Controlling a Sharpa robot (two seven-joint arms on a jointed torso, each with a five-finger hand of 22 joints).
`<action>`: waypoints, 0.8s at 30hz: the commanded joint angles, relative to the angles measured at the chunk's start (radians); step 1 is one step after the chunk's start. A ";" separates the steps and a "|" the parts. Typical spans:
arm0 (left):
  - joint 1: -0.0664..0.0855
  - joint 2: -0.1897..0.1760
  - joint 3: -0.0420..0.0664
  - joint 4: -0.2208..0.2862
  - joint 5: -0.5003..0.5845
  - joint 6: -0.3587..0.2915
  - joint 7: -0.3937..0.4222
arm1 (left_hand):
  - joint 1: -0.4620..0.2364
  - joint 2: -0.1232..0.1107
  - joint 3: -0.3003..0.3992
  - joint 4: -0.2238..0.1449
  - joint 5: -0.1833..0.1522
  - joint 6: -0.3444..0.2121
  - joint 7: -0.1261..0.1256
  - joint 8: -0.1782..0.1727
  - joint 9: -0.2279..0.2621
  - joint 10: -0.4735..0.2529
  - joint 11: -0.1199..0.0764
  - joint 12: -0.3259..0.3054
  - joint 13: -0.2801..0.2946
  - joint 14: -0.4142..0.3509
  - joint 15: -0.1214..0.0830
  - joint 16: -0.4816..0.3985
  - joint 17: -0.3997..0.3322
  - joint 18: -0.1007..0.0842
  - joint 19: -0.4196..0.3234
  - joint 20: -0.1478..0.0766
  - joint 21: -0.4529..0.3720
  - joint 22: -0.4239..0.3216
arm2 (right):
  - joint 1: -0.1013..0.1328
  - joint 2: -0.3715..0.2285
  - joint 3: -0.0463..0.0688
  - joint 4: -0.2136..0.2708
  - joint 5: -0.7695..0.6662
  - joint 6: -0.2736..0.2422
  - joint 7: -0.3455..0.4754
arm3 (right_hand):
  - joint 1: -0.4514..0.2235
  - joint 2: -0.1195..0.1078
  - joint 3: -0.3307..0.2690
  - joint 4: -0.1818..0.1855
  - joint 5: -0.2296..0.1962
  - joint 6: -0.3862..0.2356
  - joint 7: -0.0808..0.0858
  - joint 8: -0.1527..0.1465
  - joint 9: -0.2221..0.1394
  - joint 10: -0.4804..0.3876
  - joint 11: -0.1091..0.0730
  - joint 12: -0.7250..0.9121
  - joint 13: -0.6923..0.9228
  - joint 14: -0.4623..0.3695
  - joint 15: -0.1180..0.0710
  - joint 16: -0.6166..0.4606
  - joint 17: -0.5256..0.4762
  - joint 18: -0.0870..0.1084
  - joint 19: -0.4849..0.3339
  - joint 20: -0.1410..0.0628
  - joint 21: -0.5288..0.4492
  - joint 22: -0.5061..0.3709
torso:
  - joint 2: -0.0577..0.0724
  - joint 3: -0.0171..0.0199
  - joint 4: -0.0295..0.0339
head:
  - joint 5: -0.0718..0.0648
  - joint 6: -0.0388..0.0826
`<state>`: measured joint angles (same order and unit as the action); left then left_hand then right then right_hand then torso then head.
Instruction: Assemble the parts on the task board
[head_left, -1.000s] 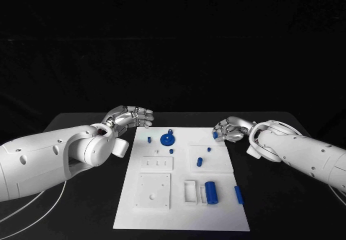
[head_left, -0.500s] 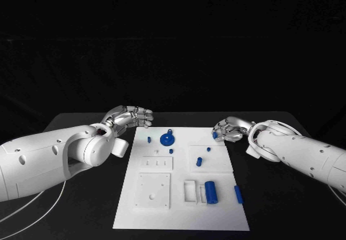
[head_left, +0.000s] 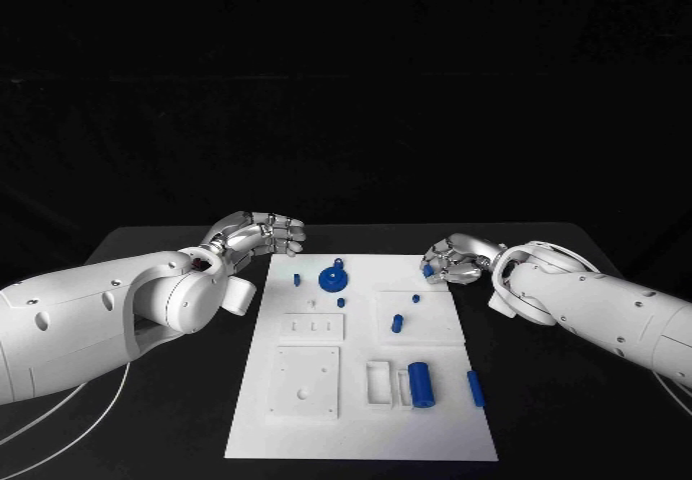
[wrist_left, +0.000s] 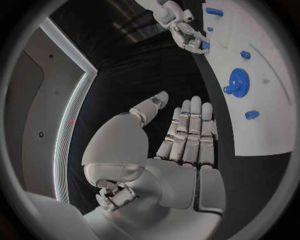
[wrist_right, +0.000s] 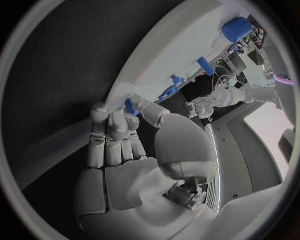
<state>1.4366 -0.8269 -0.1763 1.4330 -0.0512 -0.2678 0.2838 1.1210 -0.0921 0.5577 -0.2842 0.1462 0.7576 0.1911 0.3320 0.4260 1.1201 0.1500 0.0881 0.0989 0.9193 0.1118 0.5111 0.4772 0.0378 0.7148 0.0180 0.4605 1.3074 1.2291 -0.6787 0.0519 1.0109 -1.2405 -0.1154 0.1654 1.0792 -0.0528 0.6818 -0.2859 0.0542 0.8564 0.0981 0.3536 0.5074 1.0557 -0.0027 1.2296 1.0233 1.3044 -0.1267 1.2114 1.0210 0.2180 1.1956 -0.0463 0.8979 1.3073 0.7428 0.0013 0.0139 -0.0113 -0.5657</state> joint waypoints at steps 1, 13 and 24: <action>0.001 0.001 0.001 0.002 -0.003 0.015 0.008 | -0.004 -0.002 0.001 0.000 -0.003 -0.002 0.008 -0.004 -0.002 0.009 -0.001 -0.006 -0.001 -0.003 0.004 -0.004 0.001 0.019 -0.008 -0.002 0.005 0.012 | -0.001 -0.001 0.000 0.008 0.008 -0.024 -0.025 | -0.011 0.003 0.010 0.002 -0.001 0.195 -0.014 0.006 0.006 -0.015 -0.023 0.001 0.001 -0.001 -0.007 -0.007 0.002 0.044 0.008 -0.002 0.006 0.015 | 0.000 -0.0002 0.0004 | -0.001 0.001; 0.001 0.000 0.001 0.003 -0.003 0.017 0.006 | -0.004 -0.001 0.001 0.000 -0.003 -0.003 0.008 -0.004 -0.002 0.011 -0.002 -0.006 -0.001 -0.002 0.004 -0.004 0.001 0.019 -0.008 -0.002 0.005 0.012 | -0.001 -0.003 0.000 0.022 -0.009 -0.071 -0.093 | -0.032 -0.009 0.073 -0.003 0.028 0.189 -0.020 0.026 0.078 -0.009 -0.030 0.013 0.021 0.001 -0.013 -0.009 0.005 0.044 0.013 -0.006 0.008 0.016 | 0.000 -0.0005 0.0005 | -0.003 0.001; 0.001 0.004 0.001 0.003 -0.068 0.078 -0.035 | -0.016 0.010 -0.003 0.006 -0.007 0.016 0.001 0.006 0.002 0.039 -0.014 0.004 0.007 0.034 -0.012 0.021 0.016 0.023 0.016 -0.013 0.019 0.015 | -0.001 -0.026 0.000 0.129 -0.104 -0.121 -0.231 | -0.020 -0.033 0.102 -0.006 0.005 0.196 -0.024 0.030 0.109 0.003 -0.033 0.010 0.024 0.007 -0.015 -0.003 0.011 0.044 0.020 -0.010 0.012 0.016 | -0.001 0.0001 -0.0007 | -0.002 0.003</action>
<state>1.4366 -0.8264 -0.1763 1.4336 -0.0706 -0.2452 0.2712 1.1106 -0.0817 0.5547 -0.2812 0.1421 0.7683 0.1915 0.3341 0.4262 1.1547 0.1369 0.0883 0.1043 0.9473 0.1016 0.5279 0.4906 0.0424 0.7260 0.0070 0.4766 1.3080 1.2281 -0.7009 0.0518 1.1238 -1.2754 -0.2004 0.0151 1.0602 -0.0777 0.7793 -0.2928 0.0581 0.8684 0.0860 0.3812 0.6157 1.0717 -0.0188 1.2379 1.0463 1.3081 -0.1380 1.2075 1.0308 0.2228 1.2112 -0.0554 0.9061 1.3073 0.7429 0.0011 0.0137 -0.0128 -0.5637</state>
